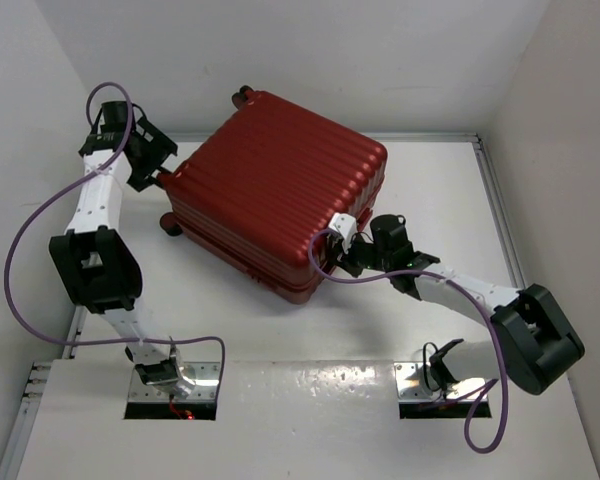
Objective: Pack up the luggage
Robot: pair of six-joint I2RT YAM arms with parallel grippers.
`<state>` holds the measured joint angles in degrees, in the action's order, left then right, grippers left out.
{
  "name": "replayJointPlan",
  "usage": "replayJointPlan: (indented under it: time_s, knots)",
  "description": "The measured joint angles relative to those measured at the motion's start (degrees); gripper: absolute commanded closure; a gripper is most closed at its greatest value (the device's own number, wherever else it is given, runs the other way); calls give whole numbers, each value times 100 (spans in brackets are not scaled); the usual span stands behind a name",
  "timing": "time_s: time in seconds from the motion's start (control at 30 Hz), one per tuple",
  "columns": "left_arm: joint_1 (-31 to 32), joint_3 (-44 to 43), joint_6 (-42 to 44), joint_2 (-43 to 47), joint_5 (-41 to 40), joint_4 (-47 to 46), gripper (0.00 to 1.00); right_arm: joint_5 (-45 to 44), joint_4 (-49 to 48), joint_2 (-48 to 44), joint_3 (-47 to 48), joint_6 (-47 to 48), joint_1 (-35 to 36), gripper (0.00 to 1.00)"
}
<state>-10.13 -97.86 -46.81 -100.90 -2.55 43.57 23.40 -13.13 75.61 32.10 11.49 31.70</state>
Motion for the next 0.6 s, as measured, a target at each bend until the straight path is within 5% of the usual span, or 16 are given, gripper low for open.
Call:
replayJointPlan:
  time_s: [0.17, 0.5, 0.6]
  knots:
    - [42, -17, -107, -109, 92, -61, 2, 20, -11, 61, 46, 2, 0, 100]
    - [44, 358, -498, -129, 330, -111, 34, 66, 11, 140, 116, 2, -2, 100]
    - [7, 413, -643, -129, 332, -125, 63, 83, -2, 188, 149, 0, 0, 100]
